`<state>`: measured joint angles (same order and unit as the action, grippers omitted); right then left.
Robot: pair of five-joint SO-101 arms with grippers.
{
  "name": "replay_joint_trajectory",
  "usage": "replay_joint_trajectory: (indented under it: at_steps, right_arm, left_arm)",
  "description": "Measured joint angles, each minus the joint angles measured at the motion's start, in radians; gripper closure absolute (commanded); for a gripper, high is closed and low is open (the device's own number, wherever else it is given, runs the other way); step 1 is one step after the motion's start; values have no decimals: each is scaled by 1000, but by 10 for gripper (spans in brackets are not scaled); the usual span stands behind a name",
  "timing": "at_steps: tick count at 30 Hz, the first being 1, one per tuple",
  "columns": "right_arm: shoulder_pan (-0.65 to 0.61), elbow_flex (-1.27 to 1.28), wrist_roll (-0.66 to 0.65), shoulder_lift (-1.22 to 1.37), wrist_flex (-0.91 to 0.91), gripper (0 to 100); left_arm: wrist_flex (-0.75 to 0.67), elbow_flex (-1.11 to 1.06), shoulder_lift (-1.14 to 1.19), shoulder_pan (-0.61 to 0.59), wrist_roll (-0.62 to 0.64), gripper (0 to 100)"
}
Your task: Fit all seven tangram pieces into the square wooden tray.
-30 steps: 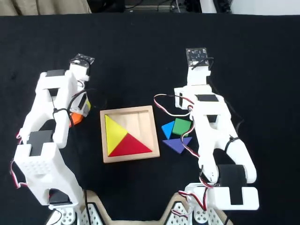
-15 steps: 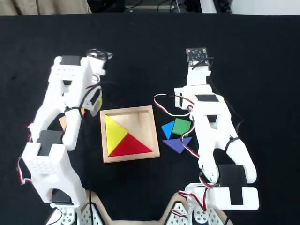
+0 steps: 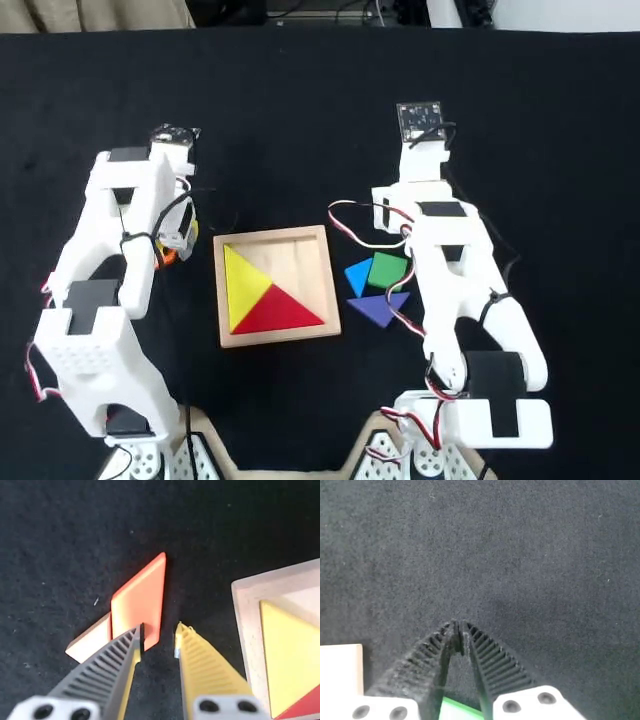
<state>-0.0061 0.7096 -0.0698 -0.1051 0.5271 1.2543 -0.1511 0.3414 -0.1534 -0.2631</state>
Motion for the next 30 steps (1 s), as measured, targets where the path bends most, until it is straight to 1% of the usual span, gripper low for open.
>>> replay_joint_trajectory:
  at_steps: [3, 7, 11, 19, 27, 30]
  right_arm:
    - [0, 0, 0, 0, 0, 985]
    - [0, 0, 0, 0, 0, 985]
    - [0, 0, 0, 0, 0, 985]
    - [0, 0, 0, 0, 0, 985]
    - [0, 0, 0, 0, 0, 985]
    - [0, 0, 0, 0, 0, 985]
  left_arm:
    - [-9, -12, -3, -6, 0, 877]
    - [-14, -14, -3, -21, 2, 819]
    - [-15, -14, -3, -46, 20, 794]
    - [-21, -14, -3, -60, 25, 793]
    - [-54, -18, 31, -66, -8, 793]
    - [-44, 9, 57, -66, -23, 797]
